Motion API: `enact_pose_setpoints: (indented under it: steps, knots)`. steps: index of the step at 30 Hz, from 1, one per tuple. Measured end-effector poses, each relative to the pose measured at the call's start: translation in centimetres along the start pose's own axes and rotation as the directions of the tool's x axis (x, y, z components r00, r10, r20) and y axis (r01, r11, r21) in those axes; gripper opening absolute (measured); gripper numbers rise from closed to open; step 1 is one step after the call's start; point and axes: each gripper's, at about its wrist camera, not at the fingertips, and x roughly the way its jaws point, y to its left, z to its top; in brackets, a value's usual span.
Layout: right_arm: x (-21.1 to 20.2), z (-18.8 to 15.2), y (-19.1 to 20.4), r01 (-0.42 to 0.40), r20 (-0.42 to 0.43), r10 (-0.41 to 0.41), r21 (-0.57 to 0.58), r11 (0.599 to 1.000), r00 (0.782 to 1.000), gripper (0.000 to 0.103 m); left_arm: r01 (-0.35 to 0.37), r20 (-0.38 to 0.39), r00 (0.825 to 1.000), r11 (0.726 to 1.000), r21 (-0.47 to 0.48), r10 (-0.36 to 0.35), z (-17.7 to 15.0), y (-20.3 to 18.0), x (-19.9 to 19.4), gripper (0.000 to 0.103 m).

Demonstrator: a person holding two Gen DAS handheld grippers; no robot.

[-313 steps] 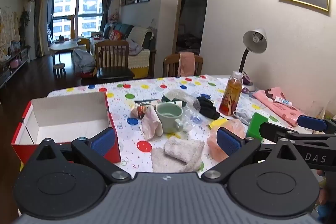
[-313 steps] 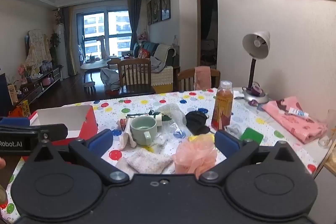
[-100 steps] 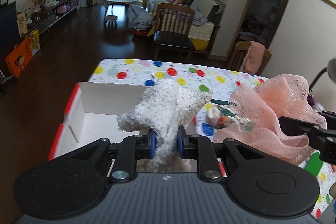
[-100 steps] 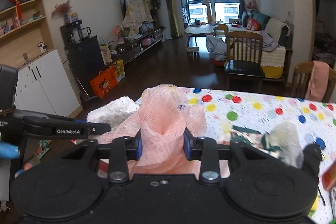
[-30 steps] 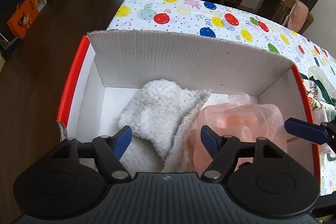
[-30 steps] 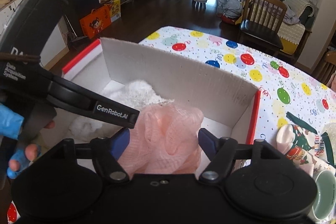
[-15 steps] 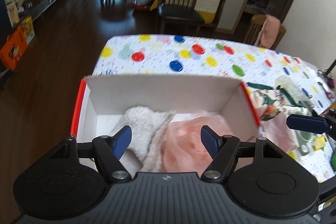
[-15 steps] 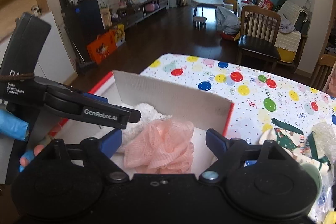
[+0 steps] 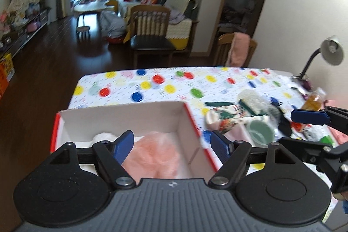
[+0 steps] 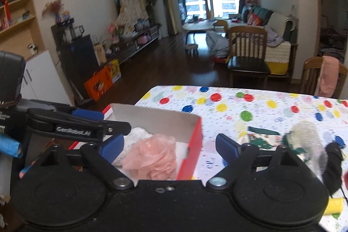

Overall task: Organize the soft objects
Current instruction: 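Withdraw both tools from the box toward the remaining items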

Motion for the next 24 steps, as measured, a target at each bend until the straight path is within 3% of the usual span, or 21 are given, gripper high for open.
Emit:
enact_pose_setpoints:
  steps: [10, 24]
  knots:
    - [-5.1, -2.6, -3.9, 0.065, 0.078, -0.069, 0.050, 0.997, 0.995, 0.099, 0.095, 0.032, 0.995, 0.995, 0.036, -0.096, -1.3, -5.4, -1.3, 0.080]
    - [-10.0, -8.4, -11.8, 0.219, 0.068, -0.234, 0.172, 0.960, 0.970, 0.103, 0.119, 0.029, 0.992, 0.990, 0.080, -0.121, -4.1, -11.5, -0.3, 0.092]
